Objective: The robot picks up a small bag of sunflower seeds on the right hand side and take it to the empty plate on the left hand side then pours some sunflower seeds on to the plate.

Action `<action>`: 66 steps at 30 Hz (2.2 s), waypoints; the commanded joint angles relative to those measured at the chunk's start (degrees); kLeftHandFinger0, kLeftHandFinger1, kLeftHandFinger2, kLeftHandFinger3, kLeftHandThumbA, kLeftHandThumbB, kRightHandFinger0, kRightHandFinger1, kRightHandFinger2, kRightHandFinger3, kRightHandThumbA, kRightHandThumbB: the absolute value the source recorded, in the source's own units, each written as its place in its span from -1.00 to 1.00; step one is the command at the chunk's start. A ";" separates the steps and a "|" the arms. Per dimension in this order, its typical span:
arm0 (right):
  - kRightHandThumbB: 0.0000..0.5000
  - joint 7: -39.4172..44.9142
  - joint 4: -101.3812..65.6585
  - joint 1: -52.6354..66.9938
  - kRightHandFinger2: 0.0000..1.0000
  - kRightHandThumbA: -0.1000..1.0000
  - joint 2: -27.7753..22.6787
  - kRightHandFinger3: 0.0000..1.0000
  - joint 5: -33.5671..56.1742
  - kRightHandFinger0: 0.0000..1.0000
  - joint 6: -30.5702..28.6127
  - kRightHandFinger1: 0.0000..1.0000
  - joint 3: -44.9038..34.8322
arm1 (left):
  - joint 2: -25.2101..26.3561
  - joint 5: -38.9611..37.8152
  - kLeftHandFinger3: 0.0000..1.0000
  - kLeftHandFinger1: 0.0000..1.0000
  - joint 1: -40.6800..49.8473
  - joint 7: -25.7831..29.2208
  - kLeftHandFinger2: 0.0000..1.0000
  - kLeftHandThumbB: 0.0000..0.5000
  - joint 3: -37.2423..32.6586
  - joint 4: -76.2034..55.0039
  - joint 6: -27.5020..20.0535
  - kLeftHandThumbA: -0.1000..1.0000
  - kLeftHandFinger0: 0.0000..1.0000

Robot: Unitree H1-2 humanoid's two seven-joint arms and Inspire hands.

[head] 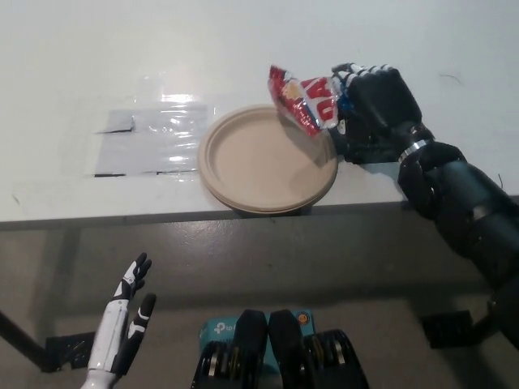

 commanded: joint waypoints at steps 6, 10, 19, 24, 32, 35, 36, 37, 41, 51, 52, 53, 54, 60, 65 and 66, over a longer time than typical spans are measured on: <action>0.10 -6.92 0.38 -8.69 0.56 -1.00 -1.94 0.45 -10.51 -1.00 6.16 -0.37 9.57 | 0.25 -0.07 1.00 1.00 -0.93 1.37 1.00 -0.34 0.00 -1.08 -1.93 1.00 1.00; 0.19 -7.54 0.65 -10.26 0.49 -1.00 -1.98 0.27 -12.03 -1.00 7.39 -0.37 12.38 | 0.20 0.04 1.00 1.00 -1.07 1.39 1.00 -0.33 -0.04 -1.03 -1.81 1.00 1.00; 0.26 -8.30 1.80 -11.95 0.04 -1.00 -2.17 -0.25 -15.66 -1.00 10.13 -0.96 16.69 | 0.27 0.03 1.00 1.00 -1.15 0.91 1.00 -0.27 -0.12 -1.67 -0.60 1.00 1.00; 0.19 -8.91 1.96 -12.21 -0.02 -1.00 -2.28 -0.42 -16.30 -1.00 10.16 -1.00 17.39 | 0.26 -0.48 1.00 1.00 -1.43 0.89 1.00 -0.24 -0.02 -1.46 -0.98 1.00 1.00; 0.14 -9.82 1.63 -11.08 0.14 -1.00 -2.15 -0.66 -14.80 -1.00 9.26 -0.86 15.01 | 0.14 -0.53 1.00 1.00 -1.67 1.08 1.00 -0.20 0.01 -1.40 -1.12 1.00 1.00; 0.11 -7.88 1.59 -9.67 0.40 -1.00 -1.69 -0.31 -11.63 -1.00 7.83 -0.51 11.34 | 0.17 -0.38 1.00 1.00 -1.58 1.08 1.00 -0.19 0.10 -1.59 -0.65 1.00 1.00; -0.05 -7.00 1.79 -8.03 0.50 -1.00 -1.37 -0.15 -8.31 -1.00 6.35 -0.43 7.54 | 0.15 -0.44 1.00 1.00 -1.67 0.99 1.00 -0.22 -0.04 -1.47 -0.89 1.00 1.00; -0.11 -6.16 1.98 -6.56 0.57 -1.00 -1.02 0.08 -5.36 -1.00 4.72 -0.39 4.15 | 0.07 -0.19 1.00 1.00 -1.56 1.05 1.00 -0.24 -0.13 -1.54 -0.80 1.00 1.00; -0.49 -5.04 2.36 -2.97 0.52 -1.00 0.31 0.15 0.62 -1.00 0.95 -0.47 -5.27 | 0.52 -0.04 1.00 1.00 -1.50 1.20 1.00 -0.35 0.04 -1.22 -1.57 1.00 1.00; -0.65 -1.65 2.37 -0.10 0.60 -1.00 0.67 0.29 5.94 -1.00 -1.33 -0.44 -16.93 | 0.29 0.48 1.00 1.00 -1.14 1.96 1.00 -0.36 0.33 -0.99 -1.89 1.00 1.00; -0.64 -1.58 2.34 0.23 0.60 -1.00 0.76 0.42 6.16 -1.00 -1.48 -0.40 -17.52 | 0.38 0.49 1.00 1.00 -0.81 1.98 1.00 -0.40 0.39 -1.02 -1.96 1.00 1.00; -0.61 -1.70 2.31 0.46 0.59 -1.00 0.57 0.44 6.24 -1.00 -1.26 -0.39 -17.86 | 0.36 0.65 1.00 1.00 -0.79 2.04 1.00 -0.40 0.40 -1.03 -1.85 1.00 1.00; -0.61 -1.82 2.28 0.84 0.58 -1.00 0.46 0.52 6.13 -1.00 -1.31 -0.37 -17.99 | 0.26 0.88 1.00 1.00 -0.37 2.14 1.00 -0.43 0.38 -1.27 -1.72 1.00 1.00; -0.56 -3.19 2.33 2.07 0.57 -1.00 -0.79 0.47 5.28 -1.00 -1.28 -0.41 -17.14 | 0.68 0.94 1.00 1.00 -0.09 2.20 1.00 -0.49 0.63 -1.50 -1.75 1.00 1.00; -0.50 -5.89 2.77 2.25 0.54 -1.00 -1.71 0.33 1.65 -1.00 0.51 -0.42 -13.22 | 0.41 0.95 1.00 1.00 0.14 2.88 1.00 -0.46 0.72 -0.67 -2.19 1.00 1.00; -0.48 -6.07 2.85 2.21 0.49 -1.00 -1.70 0.23 1.26 -1.00 1.05 -0.46 -12.53 | 0.41 0.98 1.00 1.00 0.24 2.91 1.00 -0.46 0.73 -0.70 -2.17 1.00 1.00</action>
